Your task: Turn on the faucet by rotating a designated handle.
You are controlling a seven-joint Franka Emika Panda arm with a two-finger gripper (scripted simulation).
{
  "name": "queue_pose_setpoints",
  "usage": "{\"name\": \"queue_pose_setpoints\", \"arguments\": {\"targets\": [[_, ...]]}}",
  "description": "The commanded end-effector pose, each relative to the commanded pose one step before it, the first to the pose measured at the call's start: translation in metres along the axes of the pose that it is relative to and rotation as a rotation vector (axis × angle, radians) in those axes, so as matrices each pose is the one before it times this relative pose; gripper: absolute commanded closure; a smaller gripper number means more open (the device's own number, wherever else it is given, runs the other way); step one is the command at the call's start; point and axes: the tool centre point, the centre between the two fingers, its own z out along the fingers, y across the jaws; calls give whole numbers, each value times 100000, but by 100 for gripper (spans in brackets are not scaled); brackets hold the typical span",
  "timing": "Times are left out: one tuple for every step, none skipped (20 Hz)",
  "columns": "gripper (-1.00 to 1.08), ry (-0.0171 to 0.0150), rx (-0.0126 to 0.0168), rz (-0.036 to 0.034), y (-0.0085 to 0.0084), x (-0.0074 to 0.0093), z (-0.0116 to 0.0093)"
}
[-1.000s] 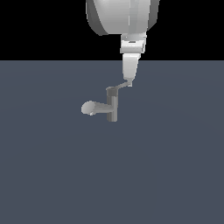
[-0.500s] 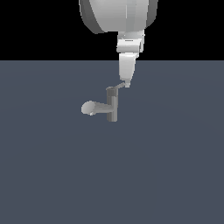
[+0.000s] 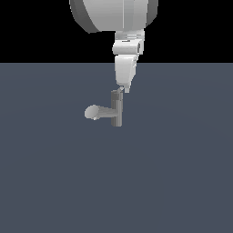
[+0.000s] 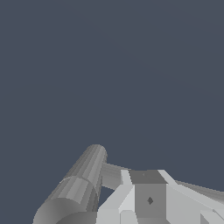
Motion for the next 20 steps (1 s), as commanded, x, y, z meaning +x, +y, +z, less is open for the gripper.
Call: {"name": "queue_pose_setpoints", "arguments": {"targets": [[108, 366, -3682, -1605, 1702, -1149, 1562], [108, -564, 3160, 1622, -1296, 1048, -1430], [108, 50, -262, -130, 164, -675, 118], [108, 49, -262, -130, 164, -677, 118], [108, 50, -266, -132, 164, -680, 120], [108, 49, -266, -132, 164, -682, 120], [108, 49, -266, -132, 164, -684, 120], [108, 49, -266, -132, 164, -685, 120], [108, 48, -266, -132, 164, -685, 119], [108, 48, -266, -132, 163, -686, 119], [108, 47, -266, -132, 162, -685, 119], [108, 48, -273, -135, 160, -687, 124], [108, 45, -263, -130, 159, -683, 117], [108, 44, -263, -130, 154, -681, 117], [108, 0, 0, 0, 0, 0, 0], [108, -143, 2835, 5192, -1500, 3549, -1458], [108, 5, -134, -241, -141, -422, 72], [108, 5, -134, -241, -141, -420, 72], [108, 5, -134, -242, -140, -418, 72], [108, 5, -134, -242, -139, -416, 72]]}}
